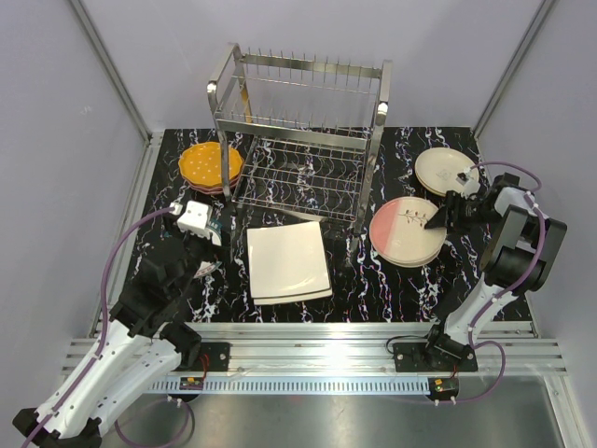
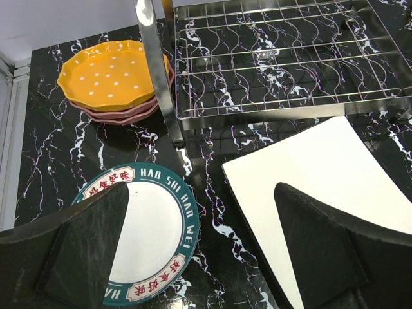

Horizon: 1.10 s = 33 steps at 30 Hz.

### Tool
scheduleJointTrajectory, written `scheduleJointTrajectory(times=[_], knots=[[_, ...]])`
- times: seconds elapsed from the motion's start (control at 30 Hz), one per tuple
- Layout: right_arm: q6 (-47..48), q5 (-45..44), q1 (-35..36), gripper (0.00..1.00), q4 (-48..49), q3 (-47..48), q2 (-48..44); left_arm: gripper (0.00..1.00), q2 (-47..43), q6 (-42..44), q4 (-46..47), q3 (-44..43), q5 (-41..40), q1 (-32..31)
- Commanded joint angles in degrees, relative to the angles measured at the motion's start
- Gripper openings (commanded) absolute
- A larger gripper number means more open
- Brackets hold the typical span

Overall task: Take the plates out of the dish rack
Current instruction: Place the plate on the table

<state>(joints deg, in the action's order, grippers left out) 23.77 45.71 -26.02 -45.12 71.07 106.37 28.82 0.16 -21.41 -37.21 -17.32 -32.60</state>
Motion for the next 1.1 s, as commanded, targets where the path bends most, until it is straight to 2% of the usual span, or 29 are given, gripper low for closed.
scheduleJointTrajectory(times=[0.0, 0.37, 0.63, 0.8, 1.07], knots=[[0.75, -0.18, 1.06, 0.56, 1.7, -0.14, -0.99, 0.99, -0.34, -0.08, 1.63, 0.21, -0.52, 0.34], [0.49, -4.49, 2.38, 0.69, 4.43, -1.46, -2.57, 0.99, -0.34, 0.01, 1.63, 0.3, -0.43, 0.43], [-0.21, -6.69, 3.34, 0.7, 5.57, -1.81, -2.83, 0.99, -0.52, -0.08, 1.55, 0.39, -0.34, 0.61], [-0.39, -8.09, 3.96, 0.78, 6.27, -1.81, -3.01, 0.99, -0.52, 0.01, 1.55, 0.39, -0.17, 0.52], [-0.13, -10.47, 4.66, 0.82, 7.33, -2.16, -3.62, 0.99, -0.61, -0.08, 1.55, 0.3, -0.17, 0.61]])
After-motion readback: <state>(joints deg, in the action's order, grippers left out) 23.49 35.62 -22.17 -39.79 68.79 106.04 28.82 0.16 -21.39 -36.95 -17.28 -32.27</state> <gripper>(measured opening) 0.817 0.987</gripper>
